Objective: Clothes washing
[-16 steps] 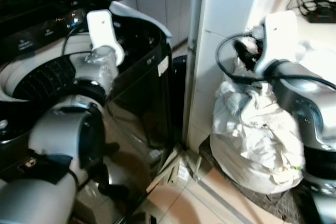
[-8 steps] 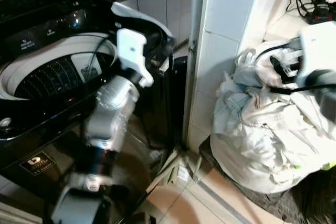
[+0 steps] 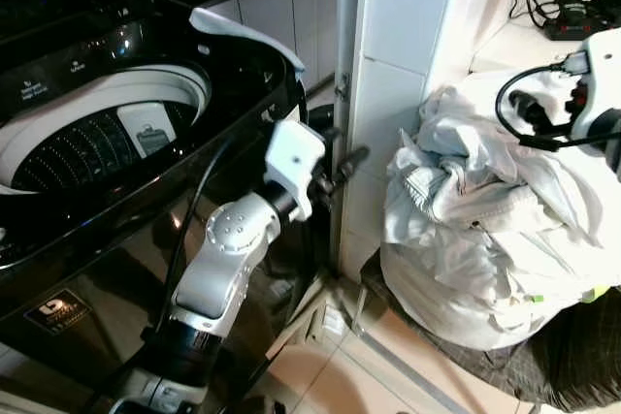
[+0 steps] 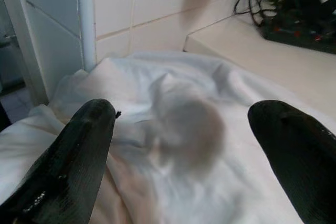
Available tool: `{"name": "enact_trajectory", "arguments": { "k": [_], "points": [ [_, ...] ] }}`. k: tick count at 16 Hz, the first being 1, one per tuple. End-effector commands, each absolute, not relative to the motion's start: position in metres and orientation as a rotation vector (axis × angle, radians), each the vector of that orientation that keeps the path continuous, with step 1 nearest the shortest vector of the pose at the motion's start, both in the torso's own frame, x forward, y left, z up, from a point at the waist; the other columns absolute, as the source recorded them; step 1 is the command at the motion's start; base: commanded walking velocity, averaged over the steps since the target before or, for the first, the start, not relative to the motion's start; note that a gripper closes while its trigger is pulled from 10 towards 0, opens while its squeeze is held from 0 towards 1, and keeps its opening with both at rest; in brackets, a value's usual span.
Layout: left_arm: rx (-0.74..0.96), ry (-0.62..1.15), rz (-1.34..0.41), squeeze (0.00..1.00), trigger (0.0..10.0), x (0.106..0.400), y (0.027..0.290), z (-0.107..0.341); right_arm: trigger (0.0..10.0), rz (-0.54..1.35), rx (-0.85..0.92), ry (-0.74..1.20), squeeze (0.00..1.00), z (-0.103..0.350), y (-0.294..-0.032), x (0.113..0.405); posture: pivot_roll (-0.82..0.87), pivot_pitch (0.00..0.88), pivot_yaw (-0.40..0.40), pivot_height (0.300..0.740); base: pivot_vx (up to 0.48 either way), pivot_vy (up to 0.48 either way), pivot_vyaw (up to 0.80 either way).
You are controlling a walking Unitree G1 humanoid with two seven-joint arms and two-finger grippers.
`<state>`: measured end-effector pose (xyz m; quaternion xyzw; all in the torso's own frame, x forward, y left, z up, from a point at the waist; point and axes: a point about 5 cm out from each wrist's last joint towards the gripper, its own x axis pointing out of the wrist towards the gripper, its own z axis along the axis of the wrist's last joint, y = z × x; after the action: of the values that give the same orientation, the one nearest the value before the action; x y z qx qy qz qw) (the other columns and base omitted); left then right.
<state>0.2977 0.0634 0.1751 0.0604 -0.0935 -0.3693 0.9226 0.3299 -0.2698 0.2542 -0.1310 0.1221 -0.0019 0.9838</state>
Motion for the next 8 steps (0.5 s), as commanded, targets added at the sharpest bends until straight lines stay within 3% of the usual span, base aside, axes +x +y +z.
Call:
{"name": "enact_trajectory", "arguments": {
  "k": [1, 5, 6, 7, 8],
  "points": [
    [0.160, -0.193, -0.768, 0.00, 10.0, 0.294, 0.064, 0.175, 10.0, 0.023, -0.269, 0.241, 1.00, 0.254, -0.268, 0.334, -0.08, 0.000, 0.058, 0.740, 0.000, 0.000, 0.00],
    [0.165, -0.197, -0.824, 0.00, 10.0, 0.289, 0.063, 0.177, 10.0, -0.056, -0.324, 0.340, 1.00, 0.231, -0.282, 0.339, -0.06, 0.000, 0.051, 0.740, 0.000, 0.000, 0.00],
    [0.154, -0.194, -0.832, 0.00, 10.0, 0.288, 0.063, 0.178, 10.0, -0.081, -0.348, 0.361, 0.91, 0.226, -0.285, 0.339, -0.06, 0.000, 0.053, 0.740, 0.000, 0.000, 0.00],
    [0.126, -0.186, -0.861, 0.00, 10.0, 0.286, 0.061, 0.179, 10.0, -0.083, -0.340, 0.388, 0.00, 0.219, -0.286, 0.339, -0.06, 0.000, 0.053, 0.740, 0.000, 0.000, 0.00],
    [0.118, -0.183, -0.882, 0.00, 10.0, 0.285, 0.061, 0.180, 10.0, -0.079, -0.321, 0.404, 0.00, 0.215, -0.286, 0.338, -0.06, 0.000, 0.053, 0.740, 0.000, 0.000, 0.00]
  ]
}}
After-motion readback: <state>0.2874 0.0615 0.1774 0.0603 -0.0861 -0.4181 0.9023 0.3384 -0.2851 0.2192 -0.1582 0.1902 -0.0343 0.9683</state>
